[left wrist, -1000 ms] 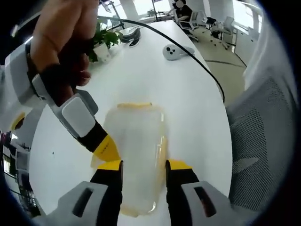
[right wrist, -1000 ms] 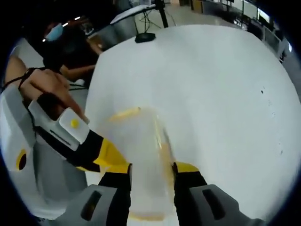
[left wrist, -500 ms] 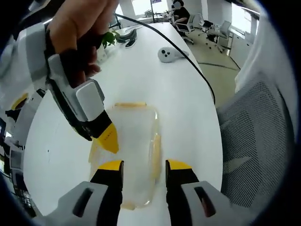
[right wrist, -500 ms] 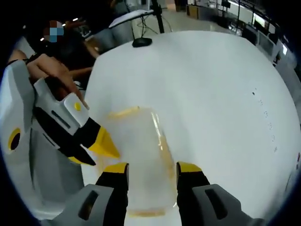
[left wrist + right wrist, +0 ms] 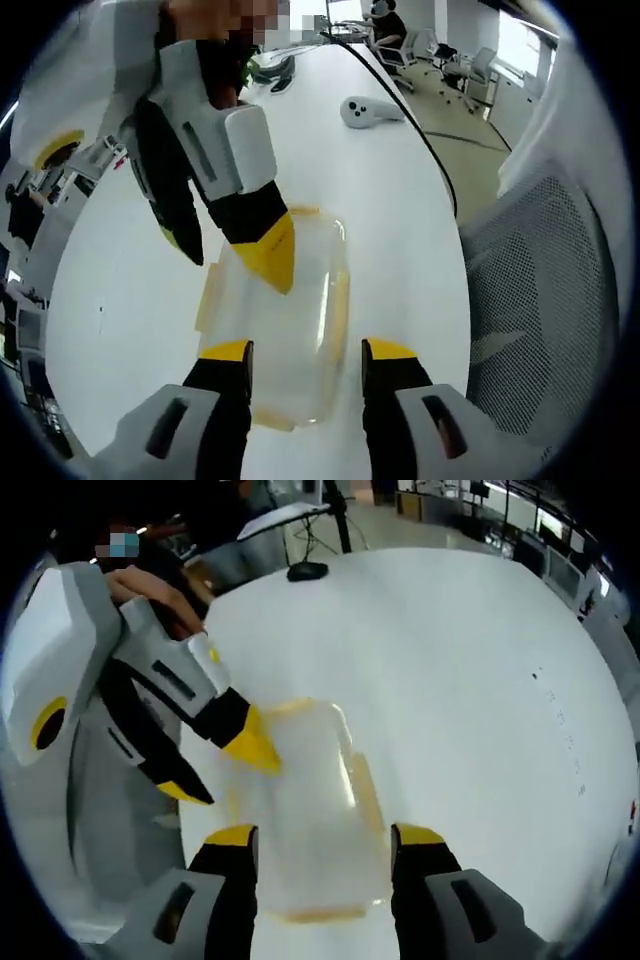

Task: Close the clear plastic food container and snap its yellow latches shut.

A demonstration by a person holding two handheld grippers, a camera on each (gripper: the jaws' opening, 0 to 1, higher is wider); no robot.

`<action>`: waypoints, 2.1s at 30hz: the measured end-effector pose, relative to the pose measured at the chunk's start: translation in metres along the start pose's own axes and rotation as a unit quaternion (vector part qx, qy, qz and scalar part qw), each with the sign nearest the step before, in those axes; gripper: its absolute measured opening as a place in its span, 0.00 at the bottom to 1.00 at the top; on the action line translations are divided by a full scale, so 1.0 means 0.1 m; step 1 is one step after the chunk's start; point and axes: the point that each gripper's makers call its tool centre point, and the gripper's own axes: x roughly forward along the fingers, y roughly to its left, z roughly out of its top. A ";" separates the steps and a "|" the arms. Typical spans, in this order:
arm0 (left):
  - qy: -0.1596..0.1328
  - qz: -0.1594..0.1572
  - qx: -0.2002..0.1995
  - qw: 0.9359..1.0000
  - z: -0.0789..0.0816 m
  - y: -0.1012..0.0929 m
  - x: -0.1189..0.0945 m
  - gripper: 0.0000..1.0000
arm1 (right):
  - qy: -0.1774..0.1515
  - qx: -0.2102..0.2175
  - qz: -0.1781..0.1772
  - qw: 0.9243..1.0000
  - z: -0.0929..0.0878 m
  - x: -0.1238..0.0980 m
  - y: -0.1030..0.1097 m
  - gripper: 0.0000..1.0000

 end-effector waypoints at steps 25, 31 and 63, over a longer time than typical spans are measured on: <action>0.013 -0.016 0.004 1.000 -0.11 0.07 -0.02 0.62 | -0.001 -0.022 -0.026 0.999 -0.21 -0.02 0.14 0.69; 0.022 -0.012 0.013 1.000 -0.15 0.11 -0.02 0.66 | 0.005 -0.026 -0.030 0.999 -0.29 0.00 0.16 0.71; 0.078 -0.002 0.073 0.994 -0.40 0.30 0.22 0.78 | 0.028 -0.116 -0.098 0.988 -0.47 0.16 0.06 0.74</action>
